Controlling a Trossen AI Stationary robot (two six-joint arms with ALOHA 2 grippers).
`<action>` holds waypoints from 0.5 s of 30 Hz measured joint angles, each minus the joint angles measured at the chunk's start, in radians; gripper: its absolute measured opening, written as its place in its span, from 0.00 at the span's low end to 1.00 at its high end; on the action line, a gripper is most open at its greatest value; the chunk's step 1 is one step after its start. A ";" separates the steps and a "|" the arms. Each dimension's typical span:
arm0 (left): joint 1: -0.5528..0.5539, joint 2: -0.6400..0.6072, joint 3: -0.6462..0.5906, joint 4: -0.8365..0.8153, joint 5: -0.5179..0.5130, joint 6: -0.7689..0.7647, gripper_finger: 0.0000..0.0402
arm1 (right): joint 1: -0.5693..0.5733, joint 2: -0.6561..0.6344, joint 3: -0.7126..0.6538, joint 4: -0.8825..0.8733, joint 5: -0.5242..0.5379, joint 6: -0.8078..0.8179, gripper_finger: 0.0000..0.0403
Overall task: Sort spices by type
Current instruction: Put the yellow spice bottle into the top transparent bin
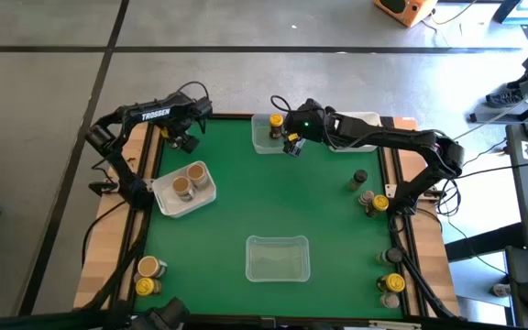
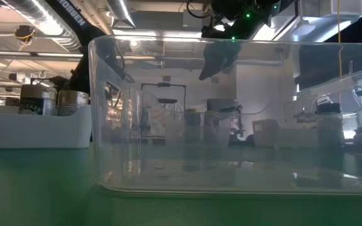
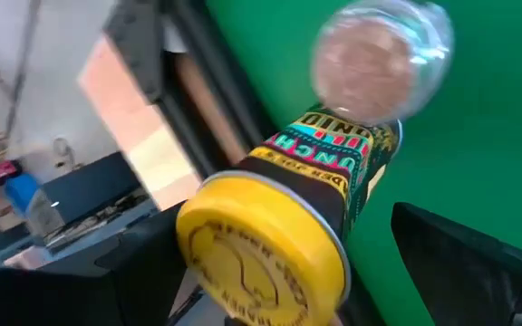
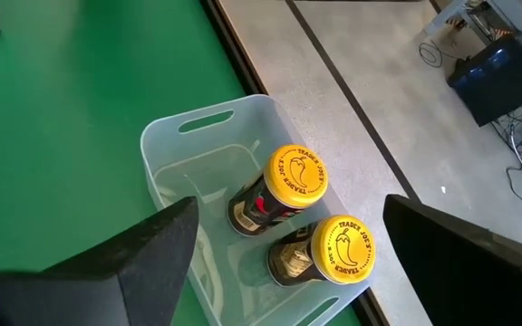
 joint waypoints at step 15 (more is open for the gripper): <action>0.006 0.000 0.000 0.046 0.079 0.115 0.69 | 0.000 0.000 0.000 0.000 0.000 0.000 0.87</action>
